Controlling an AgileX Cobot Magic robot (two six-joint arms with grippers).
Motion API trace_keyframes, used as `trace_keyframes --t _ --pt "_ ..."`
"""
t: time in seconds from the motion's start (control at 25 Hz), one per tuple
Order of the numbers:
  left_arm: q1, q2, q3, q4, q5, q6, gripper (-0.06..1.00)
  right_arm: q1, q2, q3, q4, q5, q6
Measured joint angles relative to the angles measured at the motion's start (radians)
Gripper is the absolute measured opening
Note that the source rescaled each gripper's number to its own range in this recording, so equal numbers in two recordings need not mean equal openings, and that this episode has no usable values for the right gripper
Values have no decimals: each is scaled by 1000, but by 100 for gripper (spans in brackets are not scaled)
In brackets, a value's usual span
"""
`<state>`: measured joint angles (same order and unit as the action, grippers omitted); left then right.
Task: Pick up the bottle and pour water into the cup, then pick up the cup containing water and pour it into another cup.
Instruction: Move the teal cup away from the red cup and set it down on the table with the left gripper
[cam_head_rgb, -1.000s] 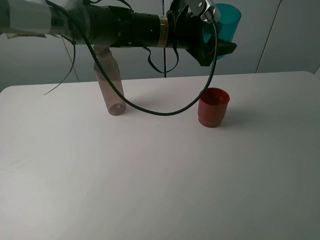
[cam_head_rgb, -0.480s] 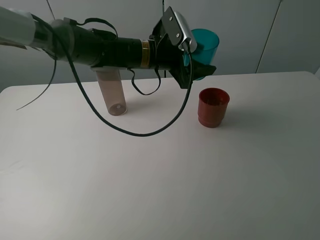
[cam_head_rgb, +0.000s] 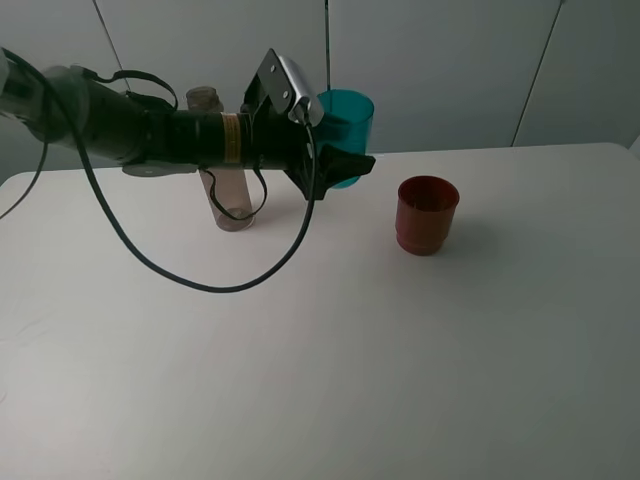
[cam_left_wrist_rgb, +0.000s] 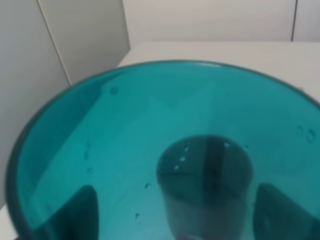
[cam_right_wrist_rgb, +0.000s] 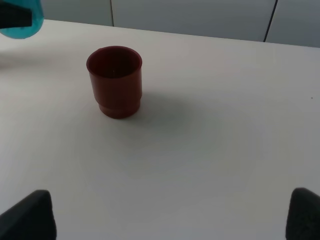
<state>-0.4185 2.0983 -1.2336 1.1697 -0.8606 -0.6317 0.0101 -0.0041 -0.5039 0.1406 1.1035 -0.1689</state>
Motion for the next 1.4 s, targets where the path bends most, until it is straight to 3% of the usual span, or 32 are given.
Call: trace_keyframes --t 0.36,0.64,0.88,1.08,1.4 --pt "48 67 14 142 -43 -8 6 0 0 0 0 0 0" --pt "48 159 14 151 -113 126 6 0 0 0 0 0 0" --pt "48 220 14 105 -185 228 6 0 0 0 0 0 0" --pt "48 289 14 6 -278 258 6 0 0 0 0 0 0" --pt "50 364 -22 -14 -308 292 6 0 0 0 0 0 0"
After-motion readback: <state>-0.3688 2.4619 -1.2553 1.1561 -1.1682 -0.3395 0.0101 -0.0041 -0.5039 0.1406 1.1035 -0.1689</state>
